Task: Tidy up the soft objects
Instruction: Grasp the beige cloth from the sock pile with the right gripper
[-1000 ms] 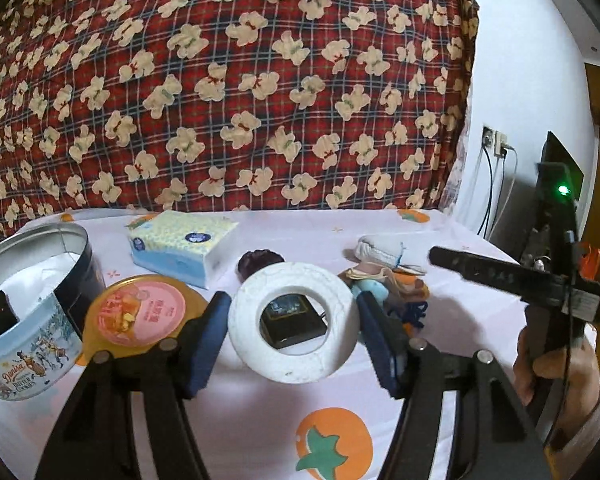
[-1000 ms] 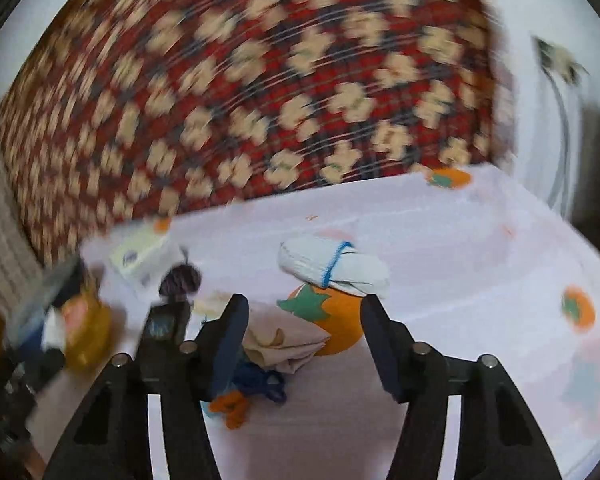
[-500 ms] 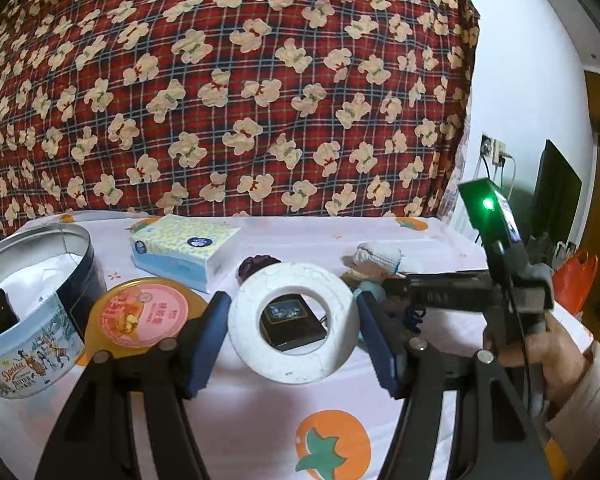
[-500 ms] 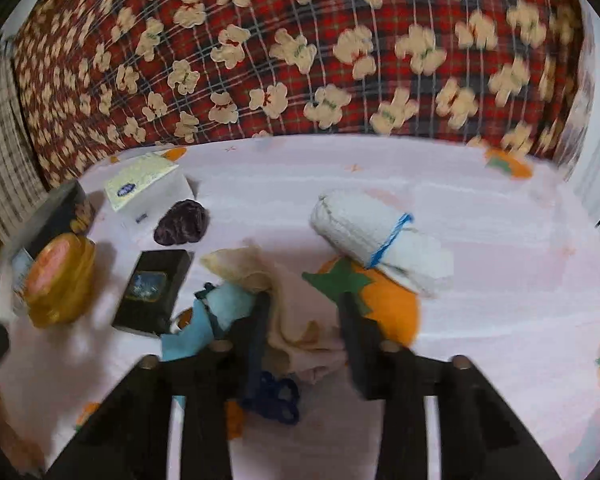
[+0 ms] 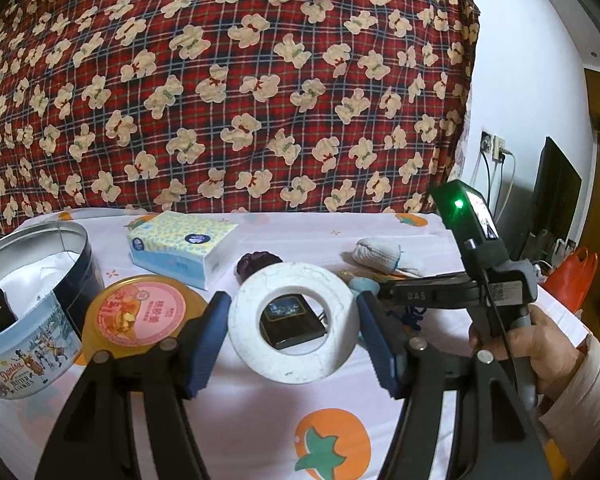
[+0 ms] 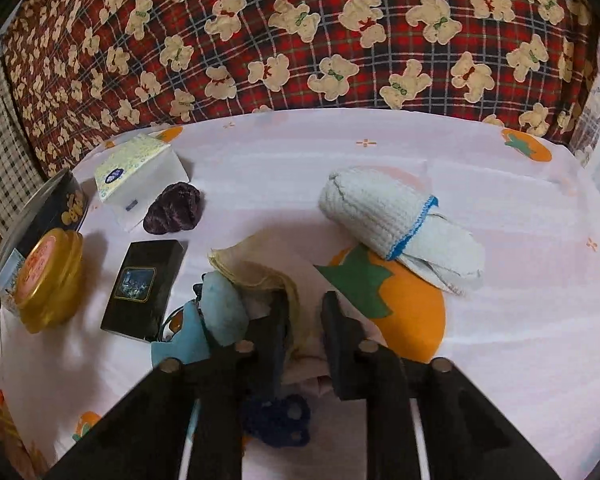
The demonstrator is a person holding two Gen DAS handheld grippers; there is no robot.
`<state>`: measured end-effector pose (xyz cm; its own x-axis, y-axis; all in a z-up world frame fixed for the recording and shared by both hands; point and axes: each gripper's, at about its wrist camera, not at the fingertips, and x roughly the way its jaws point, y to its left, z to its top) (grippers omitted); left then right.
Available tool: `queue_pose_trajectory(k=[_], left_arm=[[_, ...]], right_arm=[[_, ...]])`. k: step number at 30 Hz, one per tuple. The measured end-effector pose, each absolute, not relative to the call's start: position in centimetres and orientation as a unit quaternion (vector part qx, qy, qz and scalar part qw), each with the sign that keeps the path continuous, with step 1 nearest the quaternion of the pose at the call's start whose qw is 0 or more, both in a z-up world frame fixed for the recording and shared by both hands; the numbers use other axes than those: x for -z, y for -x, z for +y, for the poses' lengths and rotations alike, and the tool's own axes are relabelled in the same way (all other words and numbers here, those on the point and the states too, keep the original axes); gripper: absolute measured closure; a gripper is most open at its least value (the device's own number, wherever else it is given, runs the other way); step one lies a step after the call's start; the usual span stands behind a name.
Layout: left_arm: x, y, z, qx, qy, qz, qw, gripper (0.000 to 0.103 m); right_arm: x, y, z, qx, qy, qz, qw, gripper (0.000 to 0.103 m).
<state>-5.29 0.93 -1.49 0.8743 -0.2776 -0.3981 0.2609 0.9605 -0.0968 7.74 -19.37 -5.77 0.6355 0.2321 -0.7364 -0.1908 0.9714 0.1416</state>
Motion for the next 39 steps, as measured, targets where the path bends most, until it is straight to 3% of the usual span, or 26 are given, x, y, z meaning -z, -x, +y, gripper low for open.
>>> queue_pose_trajectory(k=[9,13,16,18,20,21,31,33,35,39], left_arm=[[1.5,5.1,1.5,0.141,0.034,0.211,0.967,0.038],[1.5,5.2,1.7,0.145,0.04,0.209,0.966,0.038],[1.4,5.3,1.5,0.143,0.035,0.208,0.967,0.038],[1.3,5.5,1.4,0.145,0.03,0.203,0.968,0.038],[1.2,5.5,1.3,0.144,0.026,0.203,0.968,0.038],[1.2,5.5,1.2,0.144,0.025,0.204,0.968,0.038],[1.5,5.0,1.1,0.147,0.026,0.217,0.965,0.038],[1.6,5.0,1.1,0.147,0.024,0.219,0.964,0.038],[1.6,4.9,1.0,0.146,0.023,0.222,0.964,0.038],[1.7,4.9,1.0,0.149,0.028,0.22,0.964,0.038]], right_arm=[[3.2,-3.6,-23.6,-0.141,-0.198,0.307,0.92,0.094],[1.5,-2.7,-23.0,-0.114,-0.167,0.288,0.936,0.094],[1.8,-3.6,-22.5,-0.128,-0.148,0.316,0.928,0.093],[2.4,-4.3,-22.5,-0.134,-0.146,0.343,0.918,0.078],[3.2,-4.7,-22.0,-0.14,-0.138,0.363,0.911,0.046],[3.6,-4.6,-21.8,-0.14,-0.132,0.364,0.911,0.044],[6.0,-7.7,-20.2,-0.097,-0.038,0.413,0.905,0.048],[6.2,-8.2,-19.9,-0.09,-0.029,0.419,0.903,0.059],[6.2,-8.2,-19.8,-0.074,-0.019,0.42,0.904,0.085],[5.4,-7.2,-20.2,-0.066,-0.028,0.395,0.916,0.088]])
